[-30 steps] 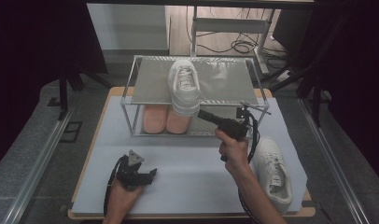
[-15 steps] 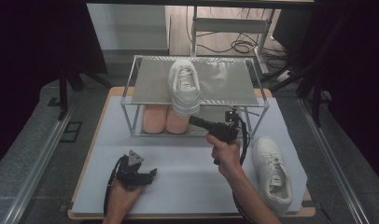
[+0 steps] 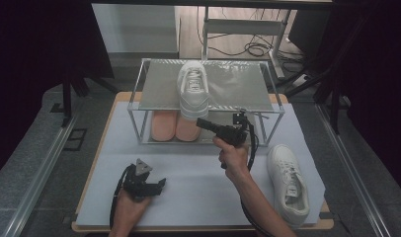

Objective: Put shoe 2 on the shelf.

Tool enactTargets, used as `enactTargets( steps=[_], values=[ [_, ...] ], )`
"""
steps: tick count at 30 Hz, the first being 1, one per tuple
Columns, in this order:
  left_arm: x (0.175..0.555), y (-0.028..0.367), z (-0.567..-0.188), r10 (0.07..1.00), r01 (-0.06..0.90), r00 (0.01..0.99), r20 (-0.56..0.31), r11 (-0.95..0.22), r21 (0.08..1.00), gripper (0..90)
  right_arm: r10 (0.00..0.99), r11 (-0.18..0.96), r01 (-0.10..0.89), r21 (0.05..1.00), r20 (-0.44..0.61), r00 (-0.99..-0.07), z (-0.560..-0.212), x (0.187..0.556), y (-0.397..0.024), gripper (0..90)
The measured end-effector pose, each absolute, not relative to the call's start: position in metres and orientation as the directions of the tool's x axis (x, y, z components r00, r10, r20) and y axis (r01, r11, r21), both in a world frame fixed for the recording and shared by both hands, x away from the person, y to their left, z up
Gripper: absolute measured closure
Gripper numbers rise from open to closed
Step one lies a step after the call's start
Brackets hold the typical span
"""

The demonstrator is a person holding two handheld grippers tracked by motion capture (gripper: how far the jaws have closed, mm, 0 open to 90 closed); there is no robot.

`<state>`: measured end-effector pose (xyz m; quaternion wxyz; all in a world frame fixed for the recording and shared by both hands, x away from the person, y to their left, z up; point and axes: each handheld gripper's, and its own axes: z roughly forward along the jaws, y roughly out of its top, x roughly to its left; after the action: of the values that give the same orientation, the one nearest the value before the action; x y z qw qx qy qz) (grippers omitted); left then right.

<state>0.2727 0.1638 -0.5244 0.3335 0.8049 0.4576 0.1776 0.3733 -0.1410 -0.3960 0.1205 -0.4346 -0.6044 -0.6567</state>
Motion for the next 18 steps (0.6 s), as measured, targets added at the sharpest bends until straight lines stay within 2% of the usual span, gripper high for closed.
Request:
enactTargets(
  steps=[18],
  values=[
    [0.273, 0.164, -0.524, 0.855, 0.618, 0.518, -0.02, -0.358, 0.7, 17.1, 0.408, -0.234, 0.668, 0.706, 0.695, -0.592, -0.396, 0.396, -0.113, 90.0]
  ],
)
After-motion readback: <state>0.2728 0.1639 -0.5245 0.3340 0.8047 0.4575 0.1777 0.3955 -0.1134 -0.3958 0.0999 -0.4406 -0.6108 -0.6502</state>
